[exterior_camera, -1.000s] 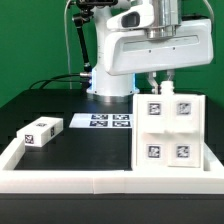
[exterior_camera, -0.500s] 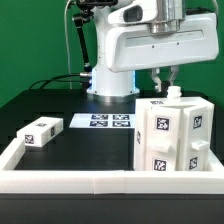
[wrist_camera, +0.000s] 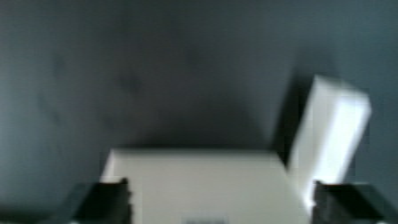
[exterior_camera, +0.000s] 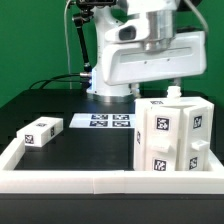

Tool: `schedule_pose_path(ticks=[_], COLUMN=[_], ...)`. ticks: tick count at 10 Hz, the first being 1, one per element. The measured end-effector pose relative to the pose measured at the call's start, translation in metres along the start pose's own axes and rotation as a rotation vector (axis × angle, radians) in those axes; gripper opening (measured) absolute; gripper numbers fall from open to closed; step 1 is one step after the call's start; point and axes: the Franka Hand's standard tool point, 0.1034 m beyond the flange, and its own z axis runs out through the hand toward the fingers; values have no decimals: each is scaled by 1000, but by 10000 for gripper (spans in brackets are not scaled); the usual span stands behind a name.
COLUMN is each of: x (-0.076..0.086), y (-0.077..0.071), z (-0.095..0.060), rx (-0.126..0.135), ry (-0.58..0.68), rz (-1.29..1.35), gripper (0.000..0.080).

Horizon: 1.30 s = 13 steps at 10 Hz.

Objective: Assemble cabinet

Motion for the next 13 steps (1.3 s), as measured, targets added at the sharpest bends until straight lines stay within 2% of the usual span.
schedule_pose_path(ticks=[1,2,3,4,8,10,13], x=[-14,-29,-41,-48,-46,-51,-83], y=[13,29,49,67,61,66,114], z=[1,3,6,6,7,10,18], rx=[-10,-19,-25,-33,-23,-13,-40], ry=[6,5,-1,1,7,-3,-17], rz=[-23,-36,-73,-38,238,415,499], gripper=[738,738,787,796,797,797,797])
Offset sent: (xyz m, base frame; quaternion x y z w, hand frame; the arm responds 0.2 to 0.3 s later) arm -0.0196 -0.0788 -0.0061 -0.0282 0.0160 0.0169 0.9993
